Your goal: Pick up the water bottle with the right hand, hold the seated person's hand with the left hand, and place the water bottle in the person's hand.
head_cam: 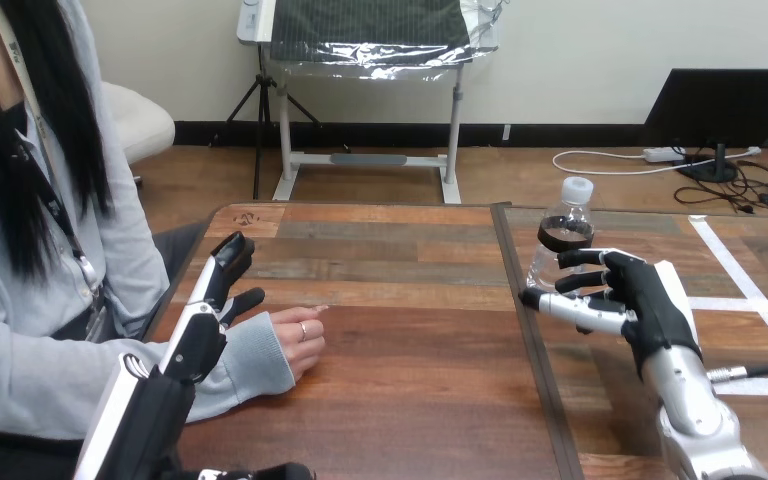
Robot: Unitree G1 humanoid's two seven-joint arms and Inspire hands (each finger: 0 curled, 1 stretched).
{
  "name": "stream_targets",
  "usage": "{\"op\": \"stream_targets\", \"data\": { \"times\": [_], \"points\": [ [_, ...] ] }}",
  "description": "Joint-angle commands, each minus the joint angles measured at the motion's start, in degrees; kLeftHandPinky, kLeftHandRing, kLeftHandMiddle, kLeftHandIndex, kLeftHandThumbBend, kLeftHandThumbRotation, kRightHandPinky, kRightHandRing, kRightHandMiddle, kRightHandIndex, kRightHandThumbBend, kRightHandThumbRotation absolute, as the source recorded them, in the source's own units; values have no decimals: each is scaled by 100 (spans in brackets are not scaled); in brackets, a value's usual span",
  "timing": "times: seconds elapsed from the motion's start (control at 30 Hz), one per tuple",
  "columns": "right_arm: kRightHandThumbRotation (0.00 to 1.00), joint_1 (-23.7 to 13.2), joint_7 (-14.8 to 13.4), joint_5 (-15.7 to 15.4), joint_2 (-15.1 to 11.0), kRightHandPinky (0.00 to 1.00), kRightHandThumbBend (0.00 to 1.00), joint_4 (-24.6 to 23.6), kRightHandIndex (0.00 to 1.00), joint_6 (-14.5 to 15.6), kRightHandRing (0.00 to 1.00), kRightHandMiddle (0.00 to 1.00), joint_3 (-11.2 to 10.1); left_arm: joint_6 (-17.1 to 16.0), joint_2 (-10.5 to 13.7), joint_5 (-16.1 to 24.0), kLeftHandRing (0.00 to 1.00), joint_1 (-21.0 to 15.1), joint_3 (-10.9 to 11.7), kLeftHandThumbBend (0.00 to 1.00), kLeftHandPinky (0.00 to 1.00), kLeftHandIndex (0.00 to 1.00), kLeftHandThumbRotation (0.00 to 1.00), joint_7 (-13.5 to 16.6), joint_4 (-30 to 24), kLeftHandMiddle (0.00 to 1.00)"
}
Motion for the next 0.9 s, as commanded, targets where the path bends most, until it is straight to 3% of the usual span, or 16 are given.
{"op": "stream_targets", "data": {
  "times": [0.0,0.4,0.7,0.87],
  "points": [
    [16,58,130,151,-123,38,82,-612,66,-388,49,58,18,53,54,-136,100,-337,17,100,91,100,62,6,57,100],
    [14,824,620,530,-179,30,79,-1835,62,-776,40,53,-71,105,30,-209,99,-421,5,100,92,100,62,-10,152,100],
    [17,1321,587,612,-210,27,80,-2970,58,-949,34,48,-116,85,40,-167,99,-570,9,100,92,100,61,-27,302,100],
    [18,1519,420,603,-176,28,82,-3524,55,-1120,35,47,-198,43,41,-215,100,-667,-25,100,92,100,60,-69,402,100]
  ]
}}
